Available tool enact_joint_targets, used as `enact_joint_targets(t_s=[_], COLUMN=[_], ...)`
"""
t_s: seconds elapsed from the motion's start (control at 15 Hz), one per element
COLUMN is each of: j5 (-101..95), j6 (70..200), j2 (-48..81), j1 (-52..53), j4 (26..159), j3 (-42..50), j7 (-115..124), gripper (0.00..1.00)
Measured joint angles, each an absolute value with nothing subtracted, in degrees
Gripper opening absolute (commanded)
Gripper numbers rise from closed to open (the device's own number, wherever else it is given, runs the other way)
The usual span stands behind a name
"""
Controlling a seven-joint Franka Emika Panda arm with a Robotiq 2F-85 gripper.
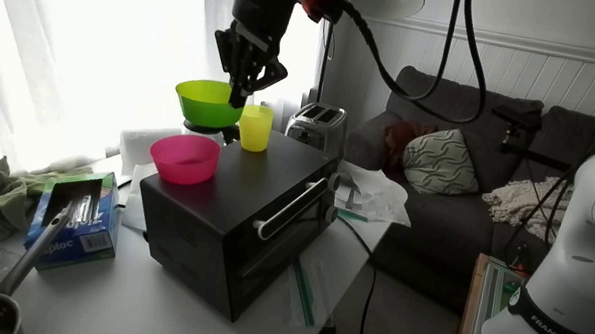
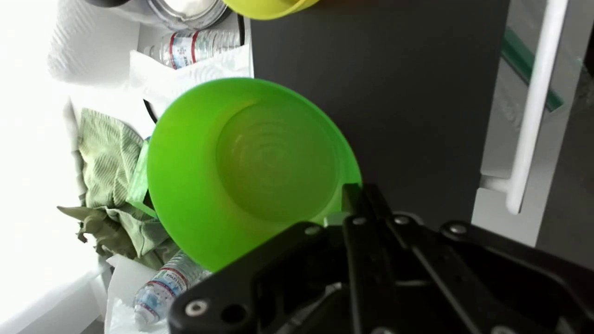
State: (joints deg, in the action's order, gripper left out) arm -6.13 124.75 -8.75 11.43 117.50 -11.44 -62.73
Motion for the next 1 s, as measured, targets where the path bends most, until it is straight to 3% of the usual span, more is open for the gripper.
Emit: enact_joint_targets(t_s=[1.0], j5=[-3.61], j6=[120.74], j2=[-14.96], j1=[13.25], j4=[130.89], j3=[-10.60], j7=[-61.91], gripper=[0.01])
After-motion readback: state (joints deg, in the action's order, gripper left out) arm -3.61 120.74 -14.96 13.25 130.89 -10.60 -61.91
